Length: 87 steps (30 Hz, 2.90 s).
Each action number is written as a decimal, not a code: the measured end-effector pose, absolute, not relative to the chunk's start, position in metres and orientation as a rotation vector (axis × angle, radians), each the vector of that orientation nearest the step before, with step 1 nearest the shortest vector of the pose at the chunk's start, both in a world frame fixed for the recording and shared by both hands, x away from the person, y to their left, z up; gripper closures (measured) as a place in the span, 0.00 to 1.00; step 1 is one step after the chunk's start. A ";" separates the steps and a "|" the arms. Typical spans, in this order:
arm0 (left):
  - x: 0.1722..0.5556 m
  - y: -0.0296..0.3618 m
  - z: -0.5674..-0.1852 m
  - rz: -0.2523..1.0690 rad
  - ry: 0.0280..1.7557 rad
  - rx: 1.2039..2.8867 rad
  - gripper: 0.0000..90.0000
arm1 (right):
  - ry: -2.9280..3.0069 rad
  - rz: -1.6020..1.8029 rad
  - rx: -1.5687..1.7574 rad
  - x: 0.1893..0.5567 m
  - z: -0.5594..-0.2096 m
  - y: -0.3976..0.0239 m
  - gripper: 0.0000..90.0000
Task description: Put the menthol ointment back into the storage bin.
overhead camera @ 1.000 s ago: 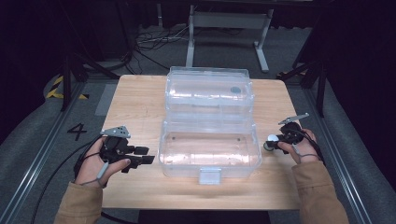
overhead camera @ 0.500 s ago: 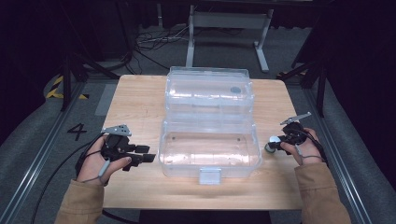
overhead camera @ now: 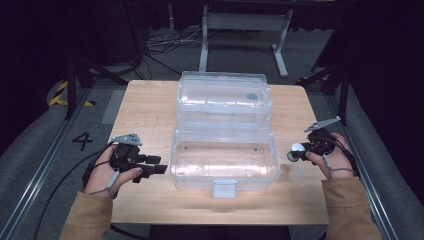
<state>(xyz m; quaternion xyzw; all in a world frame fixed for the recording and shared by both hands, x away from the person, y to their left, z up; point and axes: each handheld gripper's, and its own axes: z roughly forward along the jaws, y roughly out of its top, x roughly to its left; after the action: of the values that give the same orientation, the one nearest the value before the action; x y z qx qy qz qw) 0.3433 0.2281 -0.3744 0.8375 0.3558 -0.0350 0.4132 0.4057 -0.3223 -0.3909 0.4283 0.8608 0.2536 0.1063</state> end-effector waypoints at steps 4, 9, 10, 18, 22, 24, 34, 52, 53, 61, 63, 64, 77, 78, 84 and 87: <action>0.343 0.229 -0.375 -0.083 0.903 2.105 0.57 | 2.537 0.747 1.247 0.402 -0.383 -0.320 0.56; 0.344 0.229 -0.376 -0.084 0.909 2.106 0.57 | 2.549 0.746 1.290 0.398 -0.374 -0.318 0.56; 0.344 0.229 -0.376 -0.084 0.908 2.108 0.57 | 2.548 0.744 1.285 0.397 -0.373 -0.317 0.56; 0.345 0.231 -0.377 -0.082 0.919 2.107 0.57 | 2.577 0.735 1.264 0.395 -0.364 -0.310 0.56; 0.345 0.229 -0.379 -0.087 0.925 2.113 0.57 | 2.600 0.728 1.217 0.396 -0.356 -0.304 0.56; 0.345 0.229 -0.379 -0.087 0.924 2.115 0.57 | 2.606 0.724 1.200 0.396 -0.350 -0.301 0.56; 0.344 0.232 -0.379 -0.085 0.928 2.103 0.57 | 2.704 0.724 1.065 0.397 -0.330 -0.284 0.56; 0.345 0.233 -0.380 -0.060 0.924 2.109 0.53 | 2.803 0.762 0.889 0.393 -0.313 -0.266 0.56; 0.345 0.233 -0.380 -0.059 0.922 2.109 0.53 | 2.809 0.761 0.879 0.393 -0.312 -0.265 0.56; 0.345 0.234 -0.381 -0.065 0.928 2.110 0.53 | 2.850 0.773 0.749 0.392 -0.309 -0.256 0.56; 0.345 0.234 -0.381 -0.066 0.928 2.109 0.53 | 2.867 0.785 0.717 0.391 -0.309 -0.253 0.56; 0.345 0.234 -0.381 -0.065 0.928 2.109 0.53 | 2.867 0.785 0.717 0.391 -0.309 -0.253 0.56; 0.345 0.235 -0.381 -0.060 0.934 2.105 0.53 | 2.913 0.749 0.582 0.390 -0.315 -0.242 0.56; 0.345 0.235 -0.381 -0.060 0.934 2.105 0.53 | 2.918 0.748 0.580 0.390 -0.315 -0.241 0.56; 0.346 0.235 -0.381 -0.061 0.935 2.105 0.53 | 2.930 0.744 0.561 0.391 -0.319 -0.239 0.56; 0.346 0.235 -0.382 -0.062 0.934 2.105 0.53 | 2.935 0.742 0.558 0.392 -0.320 -0.238 0.56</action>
<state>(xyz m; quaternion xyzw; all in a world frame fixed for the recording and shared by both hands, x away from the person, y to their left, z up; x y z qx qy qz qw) 0.3456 0.2352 -0.3816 0.8348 0.3703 -0.0245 0.4066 0.3917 -0.2381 -0.3202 0.1813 0.9529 0.2410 0.0314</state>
